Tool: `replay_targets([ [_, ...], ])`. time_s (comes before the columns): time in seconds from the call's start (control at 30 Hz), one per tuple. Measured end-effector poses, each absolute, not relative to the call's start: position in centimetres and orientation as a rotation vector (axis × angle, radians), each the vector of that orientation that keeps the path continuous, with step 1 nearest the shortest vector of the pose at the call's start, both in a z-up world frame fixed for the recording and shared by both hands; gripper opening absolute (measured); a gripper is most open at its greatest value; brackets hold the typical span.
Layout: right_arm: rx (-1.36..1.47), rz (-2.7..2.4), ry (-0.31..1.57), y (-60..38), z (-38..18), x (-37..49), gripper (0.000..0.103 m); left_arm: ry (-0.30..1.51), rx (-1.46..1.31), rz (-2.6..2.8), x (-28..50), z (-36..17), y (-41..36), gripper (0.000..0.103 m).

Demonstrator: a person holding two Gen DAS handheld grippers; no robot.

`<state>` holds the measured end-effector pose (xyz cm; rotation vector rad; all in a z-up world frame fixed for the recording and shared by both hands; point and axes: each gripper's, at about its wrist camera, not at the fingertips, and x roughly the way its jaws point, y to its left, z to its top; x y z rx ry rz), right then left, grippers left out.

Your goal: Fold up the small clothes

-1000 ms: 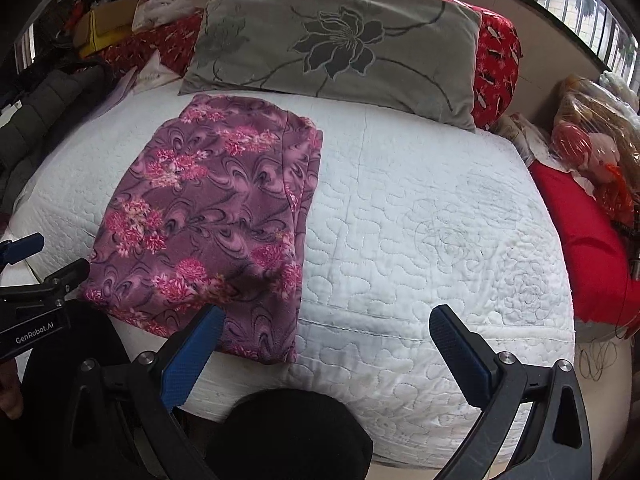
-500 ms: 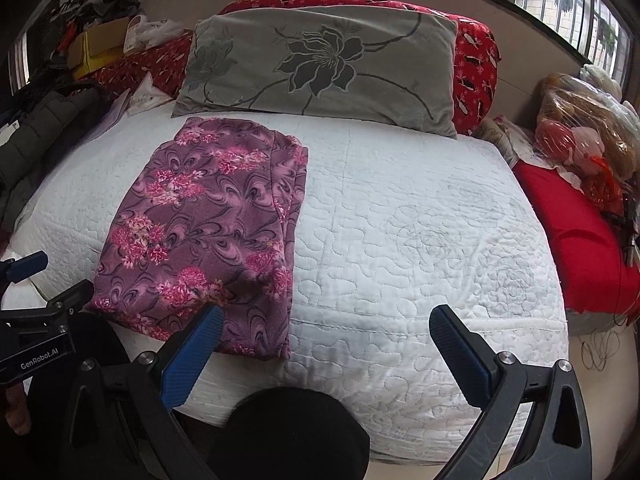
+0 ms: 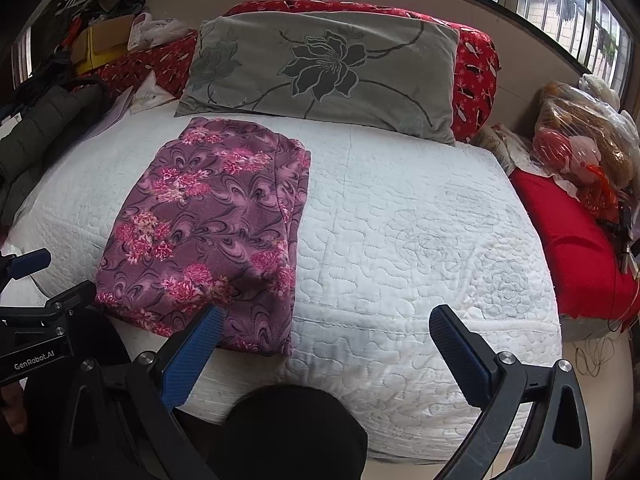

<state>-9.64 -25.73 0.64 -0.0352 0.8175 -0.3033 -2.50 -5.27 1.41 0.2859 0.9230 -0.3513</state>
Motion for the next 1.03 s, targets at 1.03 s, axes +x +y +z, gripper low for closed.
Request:
replay_targets([
  [1.03, -0.032, -0.325, 0.829, -25.9, 0.5, -9.7, 0.103, 0.950, 0.286, -0.411, -3.1, 1.5, -6.4, 0.082],
])
